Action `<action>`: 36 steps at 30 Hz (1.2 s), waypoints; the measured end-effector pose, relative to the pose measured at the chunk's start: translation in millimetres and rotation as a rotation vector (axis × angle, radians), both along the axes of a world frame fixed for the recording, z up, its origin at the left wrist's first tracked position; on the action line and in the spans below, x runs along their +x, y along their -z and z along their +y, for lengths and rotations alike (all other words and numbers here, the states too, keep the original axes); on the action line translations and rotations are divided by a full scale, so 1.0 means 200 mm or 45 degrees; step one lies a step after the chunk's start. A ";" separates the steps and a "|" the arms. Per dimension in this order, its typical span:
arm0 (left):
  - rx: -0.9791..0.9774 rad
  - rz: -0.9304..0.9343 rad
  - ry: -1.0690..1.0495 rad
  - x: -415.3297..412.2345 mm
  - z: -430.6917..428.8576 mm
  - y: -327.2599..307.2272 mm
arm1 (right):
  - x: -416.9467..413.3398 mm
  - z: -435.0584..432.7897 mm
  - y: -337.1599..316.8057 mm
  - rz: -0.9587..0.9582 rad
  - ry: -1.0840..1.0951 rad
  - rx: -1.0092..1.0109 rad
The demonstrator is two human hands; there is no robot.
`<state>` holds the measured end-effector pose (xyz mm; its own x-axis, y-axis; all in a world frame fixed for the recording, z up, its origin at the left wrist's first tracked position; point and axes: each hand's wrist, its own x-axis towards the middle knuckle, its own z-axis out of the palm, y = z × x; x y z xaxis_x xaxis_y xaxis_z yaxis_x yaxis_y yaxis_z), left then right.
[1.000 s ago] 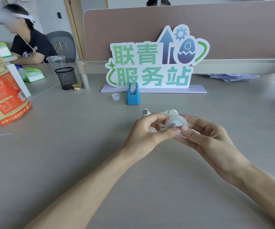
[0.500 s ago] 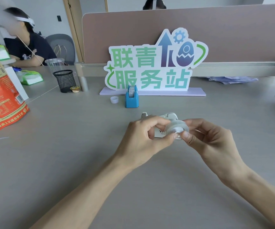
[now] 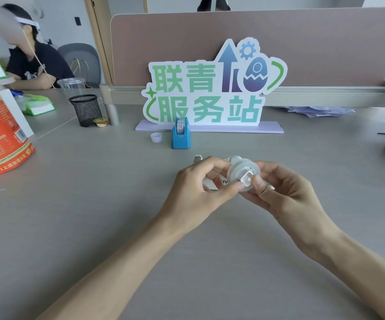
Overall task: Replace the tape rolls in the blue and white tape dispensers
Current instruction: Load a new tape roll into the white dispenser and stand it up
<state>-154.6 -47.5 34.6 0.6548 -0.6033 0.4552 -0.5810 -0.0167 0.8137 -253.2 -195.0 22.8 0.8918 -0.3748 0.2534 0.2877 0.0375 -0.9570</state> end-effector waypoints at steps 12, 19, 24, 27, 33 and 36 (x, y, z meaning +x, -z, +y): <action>0.008 -0.271 -0.011 0.04 0.01 0.02 | -0.01 -0.01 0.00 0.026 0.022 -0.353; -0.059 -0.572 -0.071 0.05 0.02 0.02 | -0.02 0.02 -0.02 -0.064 0.164 -0.441; -0.103 -0.629 -0.091 0.05 0.01 0.03 | -0.02 0.02 -0.02 -0.077 0.222 -0.468; -0.114 -0.635 -0.086 0.05 0.01 0.04 | -0.02 0.02 -0.01 -0.079 0.223 -0.470; -0.121 -0.595 -0.079 0.04 0.01 0.03 | -0.02 0.03 -0.03 -0.082 0.145 -0.405; -0.105 -0.225 0.037 0.01 0.01 0.00 | -0.02 0.04 -0.03 -0.044 0.077 -0.265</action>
